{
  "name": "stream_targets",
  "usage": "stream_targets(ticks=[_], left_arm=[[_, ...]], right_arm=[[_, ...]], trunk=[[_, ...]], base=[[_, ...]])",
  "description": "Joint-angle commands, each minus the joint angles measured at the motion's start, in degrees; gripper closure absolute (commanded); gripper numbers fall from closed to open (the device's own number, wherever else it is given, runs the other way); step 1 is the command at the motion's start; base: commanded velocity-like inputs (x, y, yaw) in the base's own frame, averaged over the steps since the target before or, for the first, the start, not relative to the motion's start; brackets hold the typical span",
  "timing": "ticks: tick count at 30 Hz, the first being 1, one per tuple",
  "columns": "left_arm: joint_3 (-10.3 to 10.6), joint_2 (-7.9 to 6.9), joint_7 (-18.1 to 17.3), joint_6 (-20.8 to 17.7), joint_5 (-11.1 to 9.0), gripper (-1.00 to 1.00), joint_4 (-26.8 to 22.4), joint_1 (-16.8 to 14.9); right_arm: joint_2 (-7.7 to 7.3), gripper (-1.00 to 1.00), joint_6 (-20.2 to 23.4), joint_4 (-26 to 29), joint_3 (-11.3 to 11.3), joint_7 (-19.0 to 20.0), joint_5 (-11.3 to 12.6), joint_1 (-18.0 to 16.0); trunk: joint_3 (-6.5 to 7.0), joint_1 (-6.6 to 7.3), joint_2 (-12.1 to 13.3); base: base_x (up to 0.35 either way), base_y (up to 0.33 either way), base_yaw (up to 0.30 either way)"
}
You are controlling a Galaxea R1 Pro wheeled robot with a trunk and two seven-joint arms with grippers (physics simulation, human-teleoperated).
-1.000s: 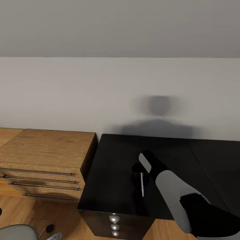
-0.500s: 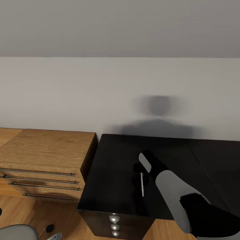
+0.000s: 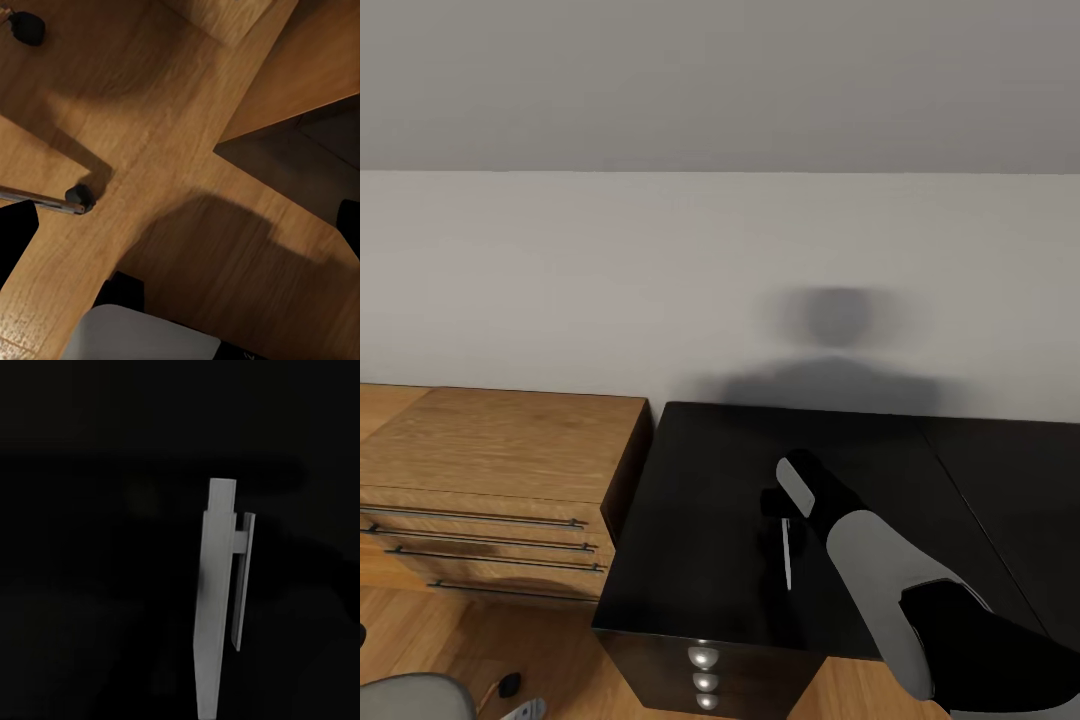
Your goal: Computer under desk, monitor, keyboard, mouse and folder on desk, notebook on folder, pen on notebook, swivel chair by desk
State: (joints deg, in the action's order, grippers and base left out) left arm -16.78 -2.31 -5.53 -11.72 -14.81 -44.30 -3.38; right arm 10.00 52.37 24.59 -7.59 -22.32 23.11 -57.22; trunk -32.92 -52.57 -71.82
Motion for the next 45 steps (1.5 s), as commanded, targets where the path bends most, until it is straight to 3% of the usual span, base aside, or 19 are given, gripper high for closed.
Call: stream_targets(ticks=[1,45], left_arm=[[-0.2,0.02,-0.3,-0.4,-0.5,-1.00,-0.1,0.0],[-0.2,0.02,-0.3,-0.4,-0.4,-1.00,-0.1,0.0]], right_arm=[[0.00,1.00,0.1,-0.9,0.0,-0.5,2.0,0.0],[0.00,1.00,0.2,-0.9,-0.1,-0.6,2.0,-0.1]], trunk=[[-0.07,-0.01,0.0],[-0.07,-0.01,0.0]], base=[[0.000,0.000,0.000],[0.000,0.000,0.000]])
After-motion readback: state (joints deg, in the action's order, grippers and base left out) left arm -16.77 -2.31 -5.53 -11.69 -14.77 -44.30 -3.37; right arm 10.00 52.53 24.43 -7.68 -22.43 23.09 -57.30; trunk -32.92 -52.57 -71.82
